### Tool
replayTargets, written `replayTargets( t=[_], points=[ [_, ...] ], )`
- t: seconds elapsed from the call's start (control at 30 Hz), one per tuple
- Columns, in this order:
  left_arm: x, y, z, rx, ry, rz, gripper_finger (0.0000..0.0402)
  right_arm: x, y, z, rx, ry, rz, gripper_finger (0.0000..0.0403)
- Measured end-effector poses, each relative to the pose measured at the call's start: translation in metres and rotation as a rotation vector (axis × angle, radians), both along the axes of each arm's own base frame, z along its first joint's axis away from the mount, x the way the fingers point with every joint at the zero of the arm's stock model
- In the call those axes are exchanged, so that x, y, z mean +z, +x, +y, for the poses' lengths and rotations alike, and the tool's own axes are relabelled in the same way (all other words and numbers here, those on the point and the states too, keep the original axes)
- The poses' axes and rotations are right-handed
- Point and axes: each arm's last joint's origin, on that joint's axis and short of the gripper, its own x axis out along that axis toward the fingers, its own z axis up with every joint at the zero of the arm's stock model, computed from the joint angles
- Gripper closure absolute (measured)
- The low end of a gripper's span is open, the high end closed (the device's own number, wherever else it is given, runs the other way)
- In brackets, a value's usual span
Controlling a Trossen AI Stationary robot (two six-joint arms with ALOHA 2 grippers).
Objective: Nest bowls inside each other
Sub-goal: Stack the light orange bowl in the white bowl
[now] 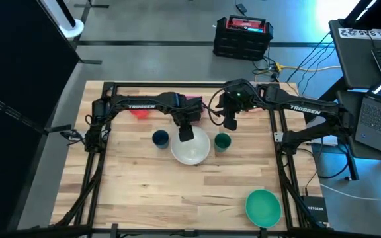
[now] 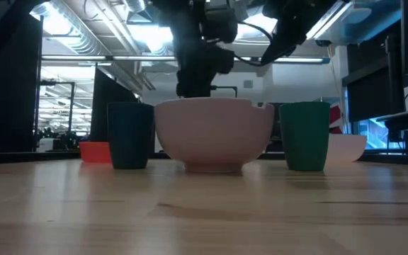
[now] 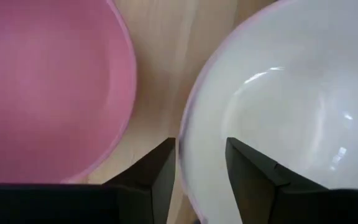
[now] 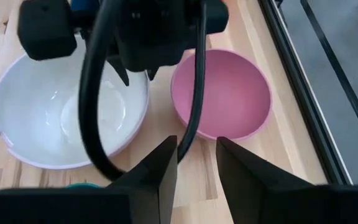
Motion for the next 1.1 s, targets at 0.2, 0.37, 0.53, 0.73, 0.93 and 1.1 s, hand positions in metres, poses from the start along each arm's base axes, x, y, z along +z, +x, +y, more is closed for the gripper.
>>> replayTargets(
  t=[0.2, 0.37, 0.53, 0.73, 0.93, 1.1],
  points=[
    [0.043, -0.007, -0.005, -0.009, -0.006, 0.034, 0.0278, -0.006, -0.008, -0.007, -0.288, -0.148, 0.129, 0.0306],
    [0.101, -0.029, -0.017, -0.013, 0.084, -0.004, 0.0278, -0.018, -0.023, -0.028, -0.512, -0.175, 0.293, 0.0306],
    [0.171, -0.078, -0.020, -0.010, 0.207, -0.182, 0.0277, -0.035, -0.041, -0.055, -0.651, -0.014, 0.463, 0.0306],
    [0.222, -0.144, -0.010, 0.076, 0.288, -0.333, 0.0277, -0.042, -0.047, -0.077, -0.661, 0.145, 0.543, 0.0306],
    [0.256, -0.208, -0.010, 0.162, 0.366, -0.456, 0.0277, -0.054, -0.054, -0.097, -0.671, 0.321, 0.631, 0.0306],
    [0.263, -0.232, -0.009, 0.212, 0.383, -0.470, 0.0277, -0.072, -0.049, -0.105, -0.674, 0.354, 0.709, 0.0306]
  ],
)
